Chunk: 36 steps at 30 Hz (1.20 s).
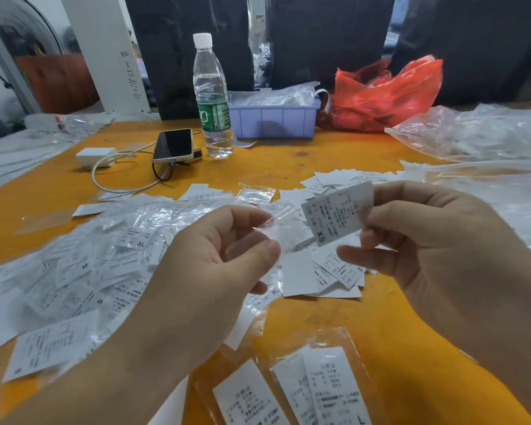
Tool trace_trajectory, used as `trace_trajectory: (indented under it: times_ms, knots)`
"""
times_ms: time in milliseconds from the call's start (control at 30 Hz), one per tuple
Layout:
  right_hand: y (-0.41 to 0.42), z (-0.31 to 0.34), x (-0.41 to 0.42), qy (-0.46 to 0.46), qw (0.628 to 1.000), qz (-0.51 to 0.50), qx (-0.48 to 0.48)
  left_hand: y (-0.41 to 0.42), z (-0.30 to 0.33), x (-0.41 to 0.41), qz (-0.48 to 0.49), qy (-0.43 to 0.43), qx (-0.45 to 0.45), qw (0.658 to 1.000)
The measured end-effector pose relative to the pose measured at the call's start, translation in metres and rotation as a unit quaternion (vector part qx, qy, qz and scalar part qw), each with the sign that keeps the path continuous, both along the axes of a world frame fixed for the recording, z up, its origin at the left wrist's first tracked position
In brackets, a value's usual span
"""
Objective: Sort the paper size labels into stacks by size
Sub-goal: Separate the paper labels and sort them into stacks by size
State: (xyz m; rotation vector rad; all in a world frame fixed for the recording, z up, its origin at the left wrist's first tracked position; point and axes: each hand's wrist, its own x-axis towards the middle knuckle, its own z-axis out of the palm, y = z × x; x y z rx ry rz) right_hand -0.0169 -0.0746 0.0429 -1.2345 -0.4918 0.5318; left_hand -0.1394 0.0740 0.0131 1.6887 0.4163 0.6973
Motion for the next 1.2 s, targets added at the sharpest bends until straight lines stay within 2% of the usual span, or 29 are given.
trace_trajectory:
  times_ms: [100,267,400,667,1000,1200]
  knots:
    - [0.001,0.0,0.0,0.014,0.999,0.044,-0.011,-0.001,0.0,0.0,-0.015,0.002,0.007,1.0]
    - [0.005,-0.009,-0.005,-0.018,0.987,0.153,-0.039,-0.003,0.002,0.001,-0.039,-0.001,0.007,0.999]
    - [0.005,-0.012,-0.009,-0.049,0.978,0.2,-0.036,-0.004,0.0,0.001,-0.036,-0.01,0.028,0.999]
    - [0.006,-0.011,-0.007,-0.074,0.981,0.173,-0.053,-0.003,0.003,0.002,-0.036,-0.033,0.001,0.999]
    - [0.006,-0.008,-0.01,-0.064,0.99,0.124,0.012,-0.003,0.004,0.0,-0.058,-0.019,-0.033,0.998]
    - [0.005,-0.013,-0.01,-0.148,0.986,0.076,0.0,-0.004,0.004,0.0,-0.065,-0.016,-0.037,0.997]
